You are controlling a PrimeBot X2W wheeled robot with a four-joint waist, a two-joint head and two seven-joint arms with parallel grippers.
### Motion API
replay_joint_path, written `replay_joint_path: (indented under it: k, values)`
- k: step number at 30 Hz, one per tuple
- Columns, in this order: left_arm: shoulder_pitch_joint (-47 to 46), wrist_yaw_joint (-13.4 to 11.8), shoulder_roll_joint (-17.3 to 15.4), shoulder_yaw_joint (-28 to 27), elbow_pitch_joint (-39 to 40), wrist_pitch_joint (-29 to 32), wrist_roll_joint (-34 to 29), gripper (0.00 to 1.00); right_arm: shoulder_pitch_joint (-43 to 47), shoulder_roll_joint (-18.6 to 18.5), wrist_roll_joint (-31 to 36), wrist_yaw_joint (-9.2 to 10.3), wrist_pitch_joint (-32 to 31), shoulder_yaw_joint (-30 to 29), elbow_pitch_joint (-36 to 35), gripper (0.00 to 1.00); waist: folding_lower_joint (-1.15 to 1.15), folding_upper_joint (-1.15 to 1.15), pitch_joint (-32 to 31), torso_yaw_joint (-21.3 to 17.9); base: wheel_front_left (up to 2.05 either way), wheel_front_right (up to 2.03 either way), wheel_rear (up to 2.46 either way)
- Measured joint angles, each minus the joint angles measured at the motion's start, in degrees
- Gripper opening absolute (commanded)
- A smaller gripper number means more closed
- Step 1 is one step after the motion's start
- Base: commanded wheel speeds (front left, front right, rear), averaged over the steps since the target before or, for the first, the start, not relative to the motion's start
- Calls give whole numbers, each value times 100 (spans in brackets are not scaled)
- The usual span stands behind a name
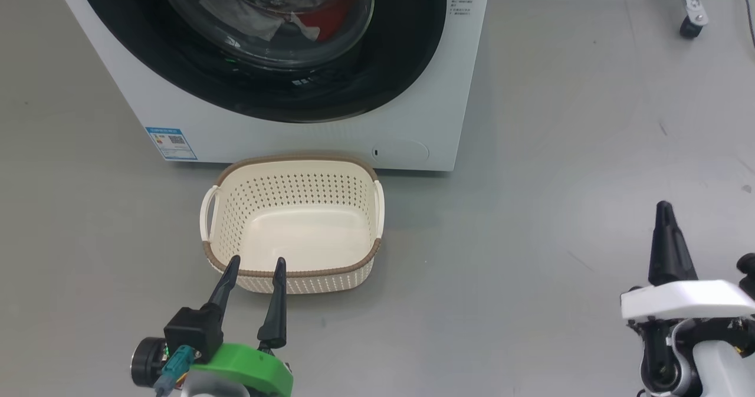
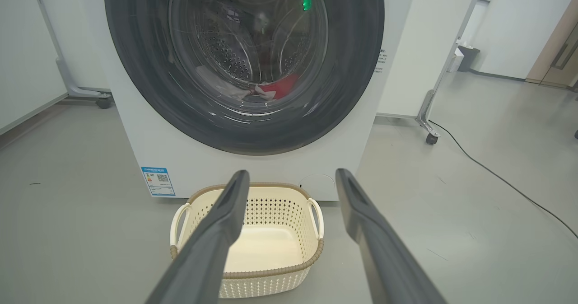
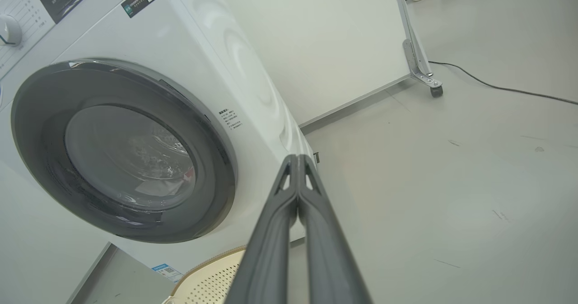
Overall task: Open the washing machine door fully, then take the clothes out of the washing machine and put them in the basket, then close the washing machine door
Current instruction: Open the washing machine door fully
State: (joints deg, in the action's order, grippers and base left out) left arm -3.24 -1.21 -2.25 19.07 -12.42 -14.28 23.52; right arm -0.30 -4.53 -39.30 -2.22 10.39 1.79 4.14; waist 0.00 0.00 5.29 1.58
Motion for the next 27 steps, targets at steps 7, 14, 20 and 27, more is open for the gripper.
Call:
replay_joint_path:
  k: [7,14,20,27]
  values:
    - [-232,0,-1,68,81,0,-38,100,-660,132,-1490,-73,-231,-724,-120,0,0,0,434,99,0,0,0]
    - [-524,0,0,94,199,0,-58,100,-1534,70,-2279,-63,-695,-1129,-241,0,0,0,925,233,0,0,0]
    - [-811,0,1,154,307,0,-34,100,-2424,-243,-2513,99,-1184,-1158,-342,0,0,0,1358,358,0,0,0]
    - [-1137,0,5,247,449,0,198,100,-3352,-619,-2695,378,-1642,-1217,-380,0,0,0,1840,520,0,0,0]
